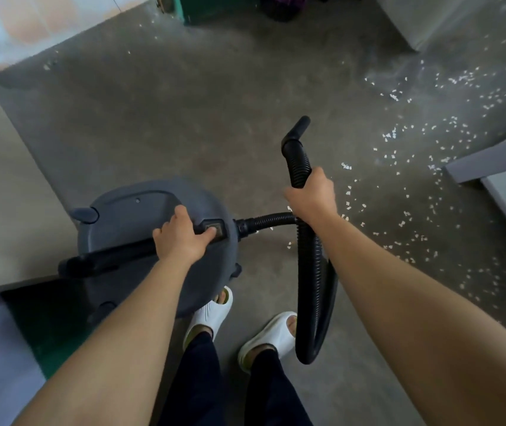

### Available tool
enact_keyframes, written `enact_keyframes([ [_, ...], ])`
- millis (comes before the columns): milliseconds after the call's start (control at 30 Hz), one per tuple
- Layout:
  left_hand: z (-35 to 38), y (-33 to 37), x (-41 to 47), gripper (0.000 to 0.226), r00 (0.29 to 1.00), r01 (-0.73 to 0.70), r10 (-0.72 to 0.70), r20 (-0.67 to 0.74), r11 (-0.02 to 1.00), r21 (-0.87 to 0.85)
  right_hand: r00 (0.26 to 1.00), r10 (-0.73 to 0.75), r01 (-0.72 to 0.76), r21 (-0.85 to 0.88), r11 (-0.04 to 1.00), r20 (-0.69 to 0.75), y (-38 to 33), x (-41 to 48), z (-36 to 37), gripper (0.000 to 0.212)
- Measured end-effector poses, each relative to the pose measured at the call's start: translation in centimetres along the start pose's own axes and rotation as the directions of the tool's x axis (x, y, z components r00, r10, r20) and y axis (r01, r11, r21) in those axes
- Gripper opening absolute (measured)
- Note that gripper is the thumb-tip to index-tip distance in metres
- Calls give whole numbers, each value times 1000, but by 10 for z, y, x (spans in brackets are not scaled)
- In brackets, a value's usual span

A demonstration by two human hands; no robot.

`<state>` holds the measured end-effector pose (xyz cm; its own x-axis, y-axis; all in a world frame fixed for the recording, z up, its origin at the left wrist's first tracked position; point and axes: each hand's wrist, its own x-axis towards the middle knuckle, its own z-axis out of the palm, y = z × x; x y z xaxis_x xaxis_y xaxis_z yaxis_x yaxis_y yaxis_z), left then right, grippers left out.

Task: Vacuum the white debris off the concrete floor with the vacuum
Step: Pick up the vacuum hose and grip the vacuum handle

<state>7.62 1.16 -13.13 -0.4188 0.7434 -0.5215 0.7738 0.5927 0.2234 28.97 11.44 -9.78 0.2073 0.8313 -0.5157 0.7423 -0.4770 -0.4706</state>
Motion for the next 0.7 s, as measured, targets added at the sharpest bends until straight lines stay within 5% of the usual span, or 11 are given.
enact_keyframes([
  [133,-7,19,-12,83,999,-41,38,21,978,203,998,15,-11,60,998,-69,-1,-7,-39,36],
  [233,-27,97,-36,98,932,-350,355,75,934,-73,986,31,-11,119,993,-163,-8,-23,-101,36],
  [333,-61,190,-81,80,703,-424,639,312,729,-537,961,52,-1,187,982,-270,-16,-48,-180,37],
  [433,-100,275,-154,87,446,-472,789,424,609,-638,898,77,44,263,964,-433,-18,-92,-277,37],
  [533,-130,340,-235,69,262,-577,917,301,399,-713,801,97,75,259,963,-590,-16,-148,-367,36],
  [700,-168,409,-402,60,-32,-717,990,136,72,-693,517,218,3,256,967,-828,22,-283,-514,38],
])
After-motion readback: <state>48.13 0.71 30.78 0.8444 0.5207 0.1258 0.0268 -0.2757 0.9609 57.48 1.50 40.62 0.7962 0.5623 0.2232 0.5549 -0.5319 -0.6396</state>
